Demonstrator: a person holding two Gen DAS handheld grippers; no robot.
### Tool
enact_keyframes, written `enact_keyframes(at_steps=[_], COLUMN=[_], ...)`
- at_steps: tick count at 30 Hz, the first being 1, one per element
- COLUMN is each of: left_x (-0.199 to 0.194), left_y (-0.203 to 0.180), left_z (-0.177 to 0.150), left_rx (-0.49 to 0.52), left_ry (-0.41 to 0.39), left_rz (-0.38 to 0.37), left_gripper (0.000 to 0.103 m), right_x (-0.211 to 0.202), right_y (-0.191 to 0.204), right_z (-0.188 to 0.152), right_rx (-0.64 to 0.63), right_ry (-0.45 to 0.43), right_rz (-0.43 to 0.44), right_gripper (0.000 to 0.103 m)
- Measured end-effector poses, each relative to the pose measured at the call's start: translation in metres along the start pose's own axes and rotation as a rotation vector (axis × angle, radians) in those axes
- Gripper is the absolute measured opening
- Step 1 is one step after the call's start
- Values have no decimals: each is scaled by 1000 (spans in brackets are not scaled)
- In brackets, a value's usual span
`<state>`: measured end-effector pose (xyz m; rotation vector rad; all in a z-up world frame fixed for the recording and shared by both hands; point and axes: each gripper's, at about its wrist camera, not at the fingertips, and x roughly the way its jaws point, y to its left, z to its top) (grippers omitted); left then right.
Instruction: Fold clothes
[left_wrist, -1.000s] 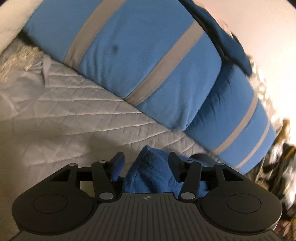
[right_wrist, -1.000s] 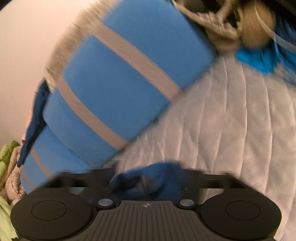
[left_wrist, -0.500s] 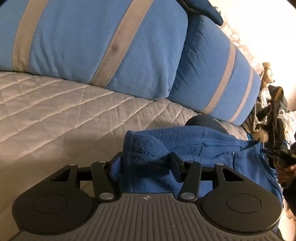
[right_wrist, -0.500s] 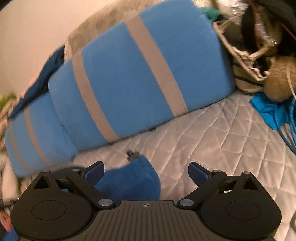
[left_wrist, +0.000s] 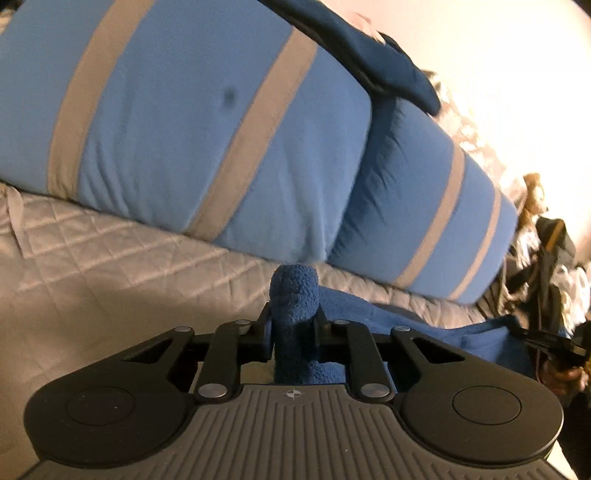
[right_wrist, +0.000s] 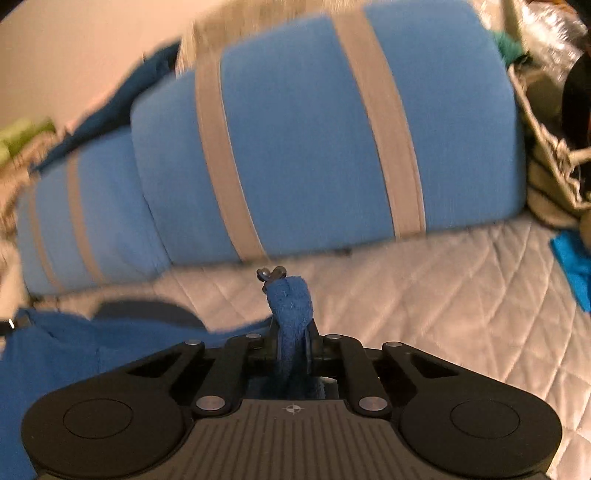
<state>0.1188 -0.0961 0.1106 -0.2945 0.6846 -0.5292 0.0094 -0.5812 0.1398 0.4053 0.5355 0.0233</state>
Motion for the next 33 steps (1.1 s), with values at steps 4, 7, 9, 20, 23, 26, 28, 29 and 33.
enact_keyframes(at_steps=[4,7,9,20,23,26,28,29,33], left_x=[21,42,40,-46,-70,-101,-112,-114,-119], left_y=[0,3,1,-40,-62,-86,-100,-107,-129], left_z=[2,-2,-4,40,67,78,71,64,23], left_rx=[-24,-89,-118,200,238,250,249,252,283], left_ry=[6,55,43,60,36,-52,-75,-72,-49], left_rz=[86,163,199,275,275,231,200,188,164], left_gripper=[20,27,31,62,63,75,79,79,79], right_x=[-1,13,20,-41,-59,-78,-90,-96,-114], right_y=[5,14,19,27,28,34,41,46,65], right_z=[16,22,20,-4,-4,-2,-1,-2,-13], right_rx=[24,6,-6,-249,-230,-201,-194,-199,-234], right_ry=[-49,-49,-46,2,-6,-32,-46,-51,-46], right_rz=[10,-48,-115,-301,-312,-302,-290,-281,-231], right_gripper=[13,20,42,103,103,103,103,103,103])
